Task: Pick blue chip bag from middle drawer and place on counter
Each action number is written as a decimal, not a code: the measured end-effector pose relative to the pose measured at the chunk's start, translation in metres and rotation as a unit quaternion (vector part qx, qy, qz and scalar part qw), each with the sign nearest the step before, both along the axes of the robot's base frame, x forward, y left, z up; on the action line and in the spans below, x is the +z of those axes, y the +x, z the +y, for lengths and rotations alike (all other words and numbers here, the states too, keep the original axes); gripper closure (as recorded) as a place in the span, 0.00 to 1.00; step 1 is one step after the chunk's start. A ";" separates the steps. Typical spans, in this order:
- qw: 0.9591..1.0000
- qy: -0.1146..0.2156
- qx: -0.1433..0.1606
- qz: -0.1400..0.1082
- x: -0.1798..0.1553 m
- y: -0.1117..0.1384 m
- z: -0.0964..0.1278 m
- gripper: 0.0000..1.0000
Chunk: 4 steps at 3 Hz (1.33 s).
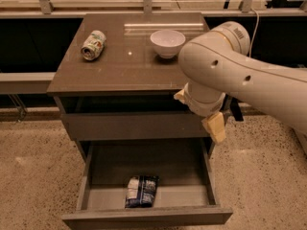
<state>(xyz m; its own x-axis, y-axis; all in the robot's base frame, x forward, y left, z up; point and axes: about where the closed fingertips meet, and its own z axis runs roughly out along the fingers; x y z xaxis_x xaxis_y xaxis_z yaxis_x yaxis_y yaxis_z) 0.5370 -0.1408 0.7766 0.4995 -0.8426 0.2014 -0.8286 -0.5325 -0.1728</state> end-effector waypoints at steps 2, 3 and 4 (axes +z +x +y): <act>0.998 0.010 0.054 -0.034 0.002 0.014 0.009 0.00; 0.994 0.014 0.102 -0.024 -0.015 0.011 0.027 0.00; 0.963 0.035 0.266 -0.028 -0.078 -0.016 0.080 0.00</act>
Offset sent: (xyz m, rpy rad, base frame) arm 0.0132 0.0080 0.0012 0.0189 -0.0638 0.1041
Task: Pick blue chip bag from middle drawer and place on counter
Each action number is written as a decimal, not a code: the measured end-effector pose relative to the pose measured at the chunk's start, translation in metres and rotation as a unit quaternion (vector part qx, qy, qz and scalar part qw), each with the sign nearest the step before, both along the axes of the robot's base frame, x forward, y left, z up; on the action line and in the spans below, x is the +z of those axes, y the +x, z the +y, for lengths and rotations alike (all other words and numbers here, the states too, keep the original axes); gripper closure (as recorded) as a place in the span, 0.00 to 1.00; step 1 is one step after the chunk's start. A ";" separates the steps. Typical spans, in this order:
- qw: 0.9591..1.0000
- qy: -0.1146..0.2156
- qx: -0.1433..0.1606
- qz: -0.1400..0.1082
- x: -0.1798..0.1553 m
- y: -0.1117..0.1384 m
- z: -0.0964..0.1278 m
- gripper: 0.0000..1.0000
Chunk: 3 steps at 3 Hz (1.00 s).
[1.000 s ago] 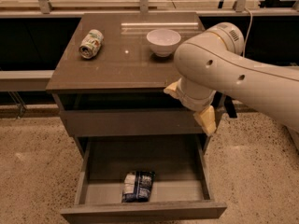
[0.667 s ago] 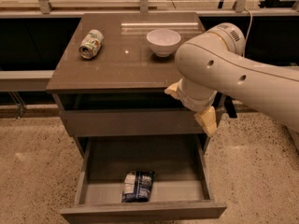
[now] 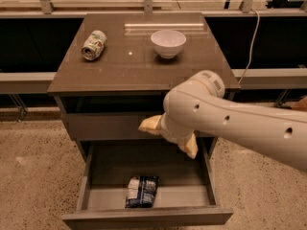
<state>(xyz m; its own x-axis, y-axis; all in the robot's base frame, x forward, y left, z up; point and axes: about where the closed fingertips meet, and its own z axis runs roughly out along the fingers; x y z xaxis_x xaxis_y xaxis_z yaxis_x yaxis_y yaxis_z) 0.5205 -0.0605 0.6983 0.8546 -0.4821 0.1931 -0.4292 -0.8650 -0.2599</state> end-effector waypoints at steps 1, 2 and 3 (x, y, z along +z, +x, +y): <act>0.995 0.068 0.075 0.021 -0.036 -0.015 0.037 0.00; 0.991 0.054 0.122 0.016 -0.041 -0.016 0.038 0.00; 0.989 0.039 0.134 0.041 -0.054 -0.012 0.049 0.00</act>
Offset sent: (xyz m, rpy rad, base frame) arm -0.0088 0.0235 -0.0247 0.0890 0.0219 0.0929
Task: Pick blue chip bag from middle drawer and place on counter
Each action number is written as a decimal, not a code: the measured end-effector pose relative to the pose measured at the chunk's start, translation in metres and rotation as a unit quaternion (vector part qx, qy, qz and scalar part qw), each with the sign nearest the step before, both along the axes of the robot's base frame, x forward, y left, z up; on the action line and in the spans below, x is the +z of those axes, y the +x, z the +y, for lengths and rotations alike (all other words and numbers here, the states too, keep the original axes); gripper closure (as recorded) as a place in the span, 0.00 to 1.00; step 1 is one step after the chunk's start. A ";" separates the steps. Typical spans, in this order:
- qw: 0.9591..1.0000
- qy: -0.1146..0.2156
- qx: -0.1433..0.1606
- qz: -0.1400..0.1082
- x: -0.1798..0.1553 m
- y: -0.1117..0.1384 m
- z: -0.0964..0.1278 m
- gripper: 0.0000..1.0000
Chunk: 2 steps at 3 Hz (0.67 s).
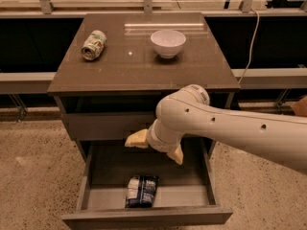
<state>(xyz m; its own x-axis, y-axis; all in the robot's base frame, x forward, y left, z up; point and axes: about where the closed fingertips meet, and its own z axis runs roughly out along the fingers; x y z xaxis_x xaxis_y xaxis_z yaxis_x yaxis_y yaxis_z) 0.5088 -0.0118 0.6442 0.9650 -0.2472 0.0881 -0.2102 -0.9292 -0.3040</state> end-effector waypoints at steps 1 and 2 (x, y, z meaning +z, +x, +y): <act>0.998 -0.030 0.047 0.038 -0.041 0.011 0.019 0.00; 0.991 -0.068 0.080 0.078 -0.104 0.011 0.032 0.00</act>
Offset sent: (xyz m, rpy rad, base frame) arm 0.0085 0.0414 -0.1938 -0.2653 0.2549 0.2210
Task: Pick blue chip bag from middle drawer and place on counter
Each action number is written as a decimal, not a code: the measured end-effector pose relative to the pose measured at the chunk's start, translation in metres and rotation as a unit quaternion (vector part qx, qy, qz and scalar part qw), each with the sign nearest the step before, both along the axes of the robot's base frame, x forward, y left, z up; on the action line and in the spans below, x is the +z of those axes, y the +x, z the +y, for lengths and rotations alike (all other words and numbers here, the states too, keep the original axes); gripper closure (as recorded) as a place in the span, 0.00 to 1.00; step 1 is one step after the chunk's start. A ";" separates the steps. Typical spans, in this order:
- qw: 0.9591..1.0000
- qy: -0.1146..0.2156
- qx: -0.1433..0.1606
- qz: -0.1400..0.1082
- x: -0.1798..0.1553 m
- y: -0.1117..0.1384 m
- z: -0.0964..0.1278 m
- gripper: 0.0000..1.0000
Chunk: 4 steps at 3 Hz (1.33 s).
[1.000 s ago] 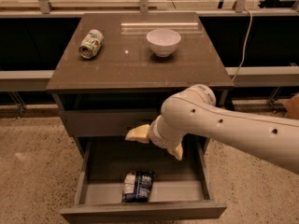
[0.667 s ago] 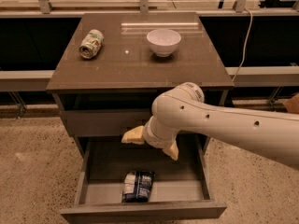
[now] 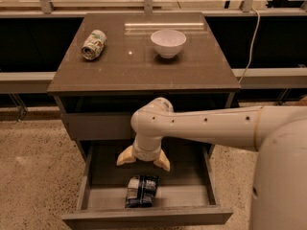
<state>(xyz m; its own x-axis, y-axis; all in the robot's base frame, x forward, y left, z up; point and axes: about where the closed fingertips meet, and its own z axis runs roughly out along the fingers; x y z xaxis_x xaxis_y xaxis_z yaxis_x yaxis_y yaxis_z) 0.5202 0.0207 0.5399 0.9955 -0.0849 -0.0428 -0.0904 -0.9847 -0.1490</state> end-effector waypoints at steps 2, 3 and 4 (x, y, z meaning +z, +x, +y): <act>0.998 -0.052 -0.008 0.039 -0.103 -0.031 -0.009 0.00; 0.998 -0.026 -0.024 0.046 -0.134 -0.043 -0.008 0.00; 0.999 -0.007 -0.027 0.046 -0.155 -0.050 -0.004 0.13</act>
Offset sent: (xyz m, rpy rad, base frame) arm -0.0543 -0.0160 -0.1597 -0.1287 0.0899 -0.0712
